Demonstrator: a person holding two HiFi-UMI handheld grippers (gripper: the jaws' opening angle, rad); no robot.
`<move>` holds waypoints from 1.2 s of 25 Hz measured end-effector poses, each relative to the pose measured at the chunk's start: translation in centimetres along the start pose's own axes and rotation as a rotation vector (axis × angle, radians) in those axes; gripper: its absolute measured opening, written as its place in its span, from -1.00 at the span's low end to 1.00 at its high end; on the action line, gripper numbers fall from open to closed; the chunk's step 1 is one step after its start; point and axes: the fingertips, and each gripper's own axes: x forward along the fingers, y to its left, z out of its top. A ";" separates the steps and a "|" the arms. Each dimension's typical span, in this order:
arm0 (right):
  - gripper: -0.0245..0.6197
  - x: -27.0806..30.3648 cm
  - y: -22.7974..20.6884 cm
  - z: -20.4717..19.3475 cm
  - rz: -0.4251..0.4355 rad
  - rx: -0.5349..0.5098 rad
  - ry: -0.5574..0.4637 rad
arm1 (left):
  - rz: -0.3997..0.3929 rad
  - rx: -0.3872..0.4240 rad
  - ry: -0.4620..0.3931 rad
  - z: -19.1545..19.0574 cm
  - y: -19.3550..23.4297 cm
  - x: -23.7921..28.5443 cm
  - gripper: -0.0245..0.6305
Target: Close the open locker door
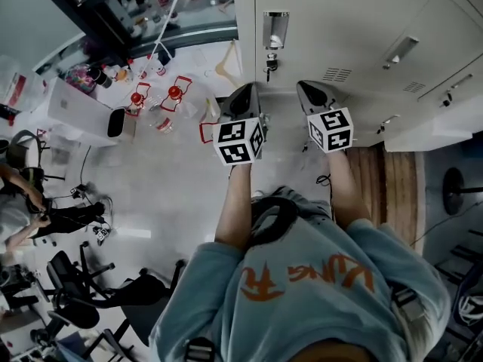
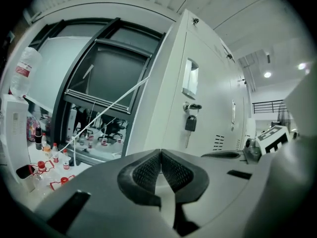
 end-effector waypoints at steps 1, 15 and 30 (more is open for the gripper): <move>-0.93 -0.5 -0.6 0.9 -0.007 0.002 -0.022 | 0.000 0.005 -0.008 0.3 -0.5 -0.1 -0.86; -0.93 -7.9 -7.2 8.5 -0.113 0.061 -0.235 | 0.033 0.079 -0.134 6.4 -6.8 -1.9 -0.86; -0.93 -13.2 -11.4 8.2 -0.188 0.076 -0.227 | -0.025 0.118 -0.166 7.4 -12.5 -1.6 -0.86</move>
